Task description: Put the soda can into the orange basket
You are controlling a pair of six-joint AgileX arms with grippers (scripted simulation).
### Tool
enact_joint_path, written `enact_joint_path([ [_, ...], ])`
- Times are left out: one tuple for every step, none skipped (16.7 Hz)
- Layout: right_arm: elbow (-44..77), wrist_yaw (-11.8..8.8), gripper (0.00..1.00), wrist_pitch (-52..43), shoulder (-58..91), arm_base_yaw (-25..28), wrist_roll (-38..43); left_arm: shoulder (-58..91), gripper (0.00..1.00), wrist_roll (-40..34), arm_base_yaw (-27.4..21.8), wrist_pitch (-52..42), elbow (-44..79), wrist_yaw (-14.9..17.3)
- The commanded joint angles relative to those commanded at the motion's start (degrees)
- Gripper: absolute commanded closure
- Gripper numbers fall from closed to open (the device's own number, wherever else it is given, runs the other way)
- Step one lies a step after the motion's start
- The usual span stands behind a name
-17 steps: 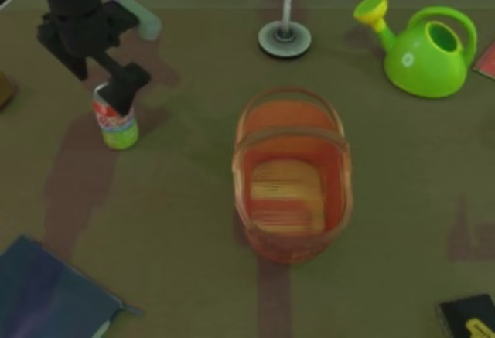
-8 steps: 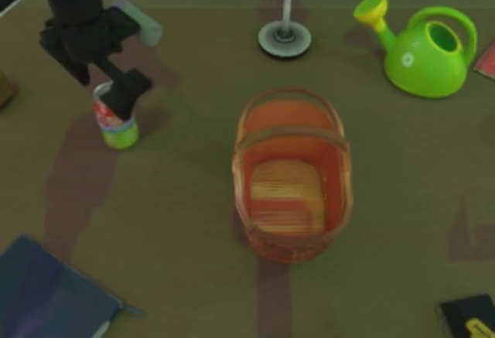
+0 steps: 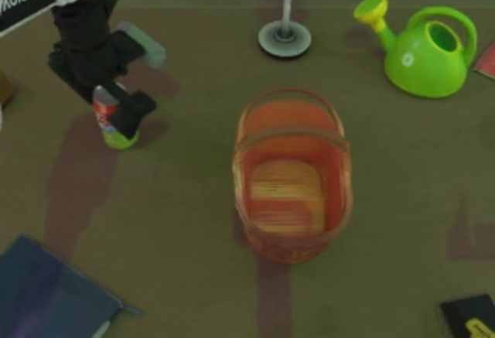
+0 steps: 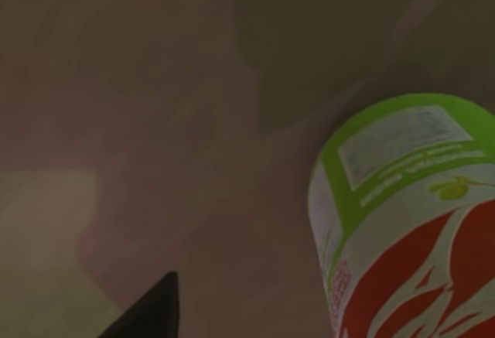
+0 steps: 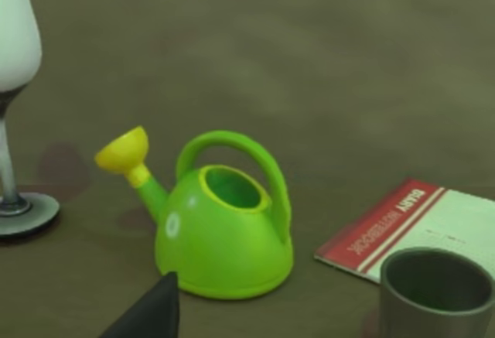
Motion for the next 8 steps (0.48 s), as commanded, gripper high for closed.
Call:
enact_joint_path([
  [0.0, 0.0, 0.00, 0.0, 0.0, 0.0, 0.0, 0.0, 0.00, 0.0, 0.0, 0.0, 0.0, 0.0],
  [0.0, 0.0, 0.00, 0.0, 0.0, 0.0, 0.0, 0.0, 0.08, 0.0, 0.0, 0.0, 0.0, 0.0],
  [0.0, 0.0, 0.00, 0.0, 0.0, 0.0, 0.0, 0.0, 0.15, 0.0, 0.0, 0.0, 0.0, 0.0],
  [0.0, 0.0, 0.00, 0.0, 0.0, 0.0, 0.0, 0.0, 0.23, 0.0, 0.0, 0.0, 0.0, 0.0],
  [0.0, 0.0, 0.00, 0.0, 0.0, 0.0, 0.0, 0.0, 0.30, 0.0, 0.0, 0.0, 0.0, 0.0],
  [0.0, 0.0, 0.00, 0.0, 0.0, 0.0, 0.0, 0.0, 0.38, 0.0, 0.0, 0.0, 0.0, 0.0],
  [0.0, 0.0, 0.00, 0.0, 0.0, 0.0, 0.0, 0.0, 0.45, 0.0, 0.0, 0.0, 0.0, 0.0],
  [0.0, 0.0, 0.00, 0.0, 0.0, 0.0, 0.0, 0.0, 0.53, 0.0, 0.0, 0.0, 0.0, 0.0],
])
